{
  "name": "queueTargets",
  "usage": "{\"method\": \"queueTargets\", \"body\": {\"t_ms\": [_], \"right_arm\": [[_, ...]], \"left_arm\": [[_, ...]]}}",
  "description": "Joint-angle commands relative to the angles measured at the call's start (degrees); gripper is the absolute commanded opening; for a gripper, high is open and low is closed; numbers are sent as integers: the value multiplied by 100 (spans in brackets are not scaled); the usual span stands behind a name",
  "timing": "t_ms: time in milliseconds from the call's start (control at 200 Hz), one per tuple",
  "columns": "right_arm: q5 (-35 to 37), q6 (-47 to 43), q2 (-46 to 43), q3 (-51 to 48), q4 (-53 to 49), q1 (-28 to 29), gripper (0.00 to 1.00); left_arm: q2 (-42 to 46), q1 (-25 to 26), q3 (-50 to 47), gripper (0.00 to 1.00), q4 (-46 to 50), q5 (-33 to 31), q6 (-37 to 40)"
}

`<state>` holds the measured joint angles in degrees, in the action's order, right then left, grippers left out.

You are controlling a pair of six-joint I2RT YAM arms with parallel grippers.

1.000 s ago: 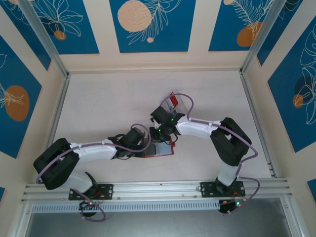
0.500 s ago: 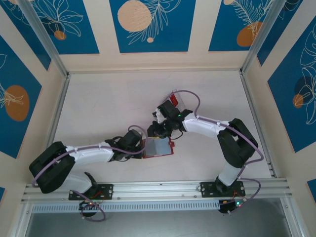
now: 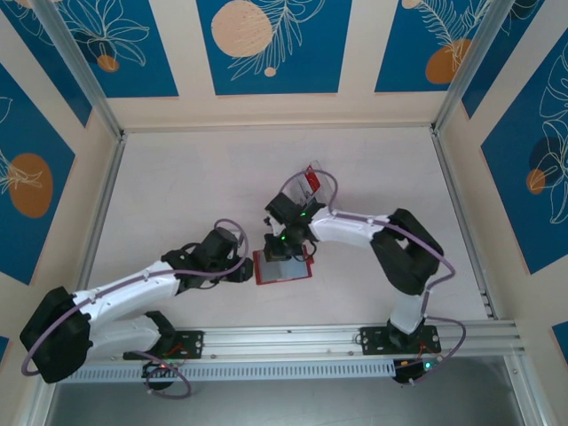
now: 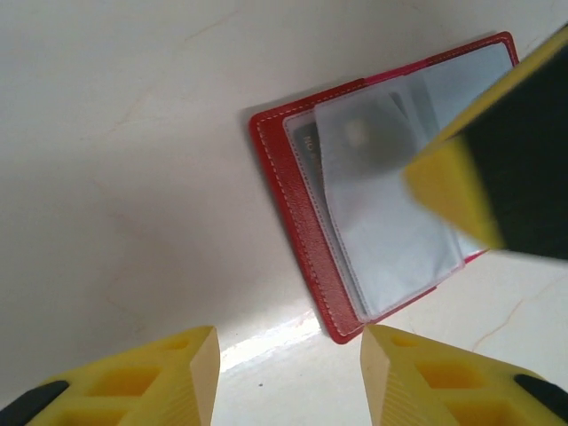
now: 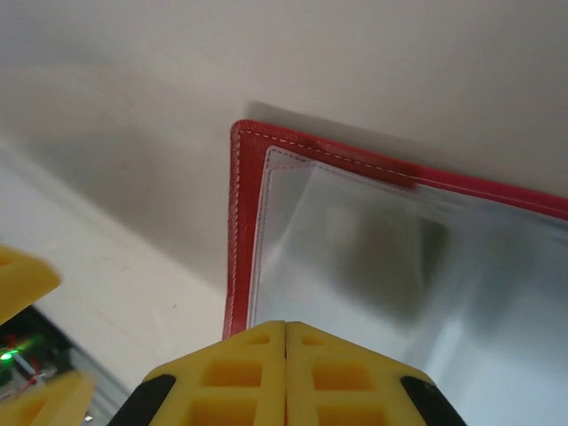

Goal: Put the credit cards into the card holder
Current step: Flip over the card slot in the card holder, then pick up the credit card from the storage box.

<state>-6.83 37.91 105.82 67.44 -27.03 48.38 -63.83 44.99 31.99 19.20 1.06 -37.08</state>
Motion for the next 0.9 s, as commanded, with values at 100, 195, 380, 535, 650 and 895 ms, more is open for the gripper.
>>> {"method": "queueTargets", "body": {"t_ms": [100,195,380,535,650,895], "right_arm": [[70,43,610,346,16,72,11],[-172,33,257,108,250,-58,13],[-278,-188,-636,-74,-73,-509,17],[79,-455,-1107,-36,-644,-843,18],[742,-687,-1288,162,-1214,-1187,18],[2154,-1110,-1152,797,-2012,-1712,23]], "left_arm": [[-417,-51,228,50,-11,392,174],[-630,-36,264,51,-114,445,210],[-936,-39,360,54,-292,431,249],[-1195,-32,589,54,-223,194,320],[-1422,-27,694,53,-191,32,350],[-1895,-22,839,47,-332,-132,413]]}}
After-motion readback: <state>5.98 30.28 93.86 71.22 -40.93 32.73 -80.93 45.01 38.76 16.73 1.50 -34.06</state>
